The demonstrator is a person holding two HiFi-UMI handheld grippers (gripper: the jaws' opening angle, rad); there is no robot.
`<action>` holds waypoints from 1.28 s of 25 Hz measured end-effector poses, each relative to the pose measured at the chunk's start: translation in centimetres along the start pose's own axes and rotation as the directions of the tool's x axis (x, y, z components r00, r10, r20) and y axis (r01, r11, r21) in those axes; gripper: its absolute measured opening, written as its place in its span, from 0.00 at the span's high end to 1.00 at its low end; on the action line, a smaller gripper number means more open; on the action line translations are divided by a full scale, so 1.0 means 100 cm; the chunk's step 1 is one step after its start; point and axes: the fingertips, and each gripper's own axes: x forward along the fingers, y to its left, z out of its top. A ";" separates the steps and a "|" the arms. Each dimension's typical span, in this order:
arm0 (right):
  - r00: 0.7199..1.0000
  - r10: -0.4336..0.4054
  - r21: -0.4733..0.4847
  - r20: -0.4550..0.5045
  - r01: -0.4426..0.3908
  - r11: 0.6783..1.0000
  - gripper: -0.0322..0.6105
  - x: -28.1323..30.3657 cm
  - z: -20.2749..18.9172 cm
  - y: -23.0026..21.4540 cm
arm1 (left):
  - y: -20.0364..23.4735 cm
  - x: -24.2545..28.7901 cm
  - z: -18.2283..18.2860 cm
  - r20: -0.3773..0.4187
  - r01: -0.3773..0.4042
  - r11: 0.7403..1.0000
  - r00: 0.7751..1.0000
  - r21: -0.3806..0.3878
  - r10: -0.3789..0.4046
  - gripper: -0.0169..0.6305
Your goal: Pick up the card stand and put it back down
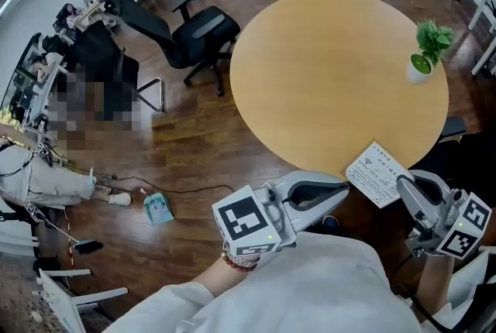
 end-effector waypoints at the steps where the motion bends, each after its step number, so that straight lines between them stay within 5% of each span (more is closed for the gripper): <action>1: 1.000 0.003 0.005 0.003 -0.003 1.000 0.92 0.002 -0.001 0.000 | 0.000 0.000 -0.001 0.001 0.000 1.000 1.000 -0.002 0.000 0.99; 25: 0.999 0.049 0.013 -0.004 -0.049 0.999 0.92 0.010 -0.004 0.000 | 0.008 0.002 -0.014 -0.046 -0.062 0.997 0.997 0.036 0.064 0.99; 32: 0.999 0.044 0.013 -0.015 -0.043 0.999 0.92 0.008 -0.007 -0.002 | 0.002 0.005 -0.012 -0.018 -0.029 0.999 0.999 0.020 0.030 0.99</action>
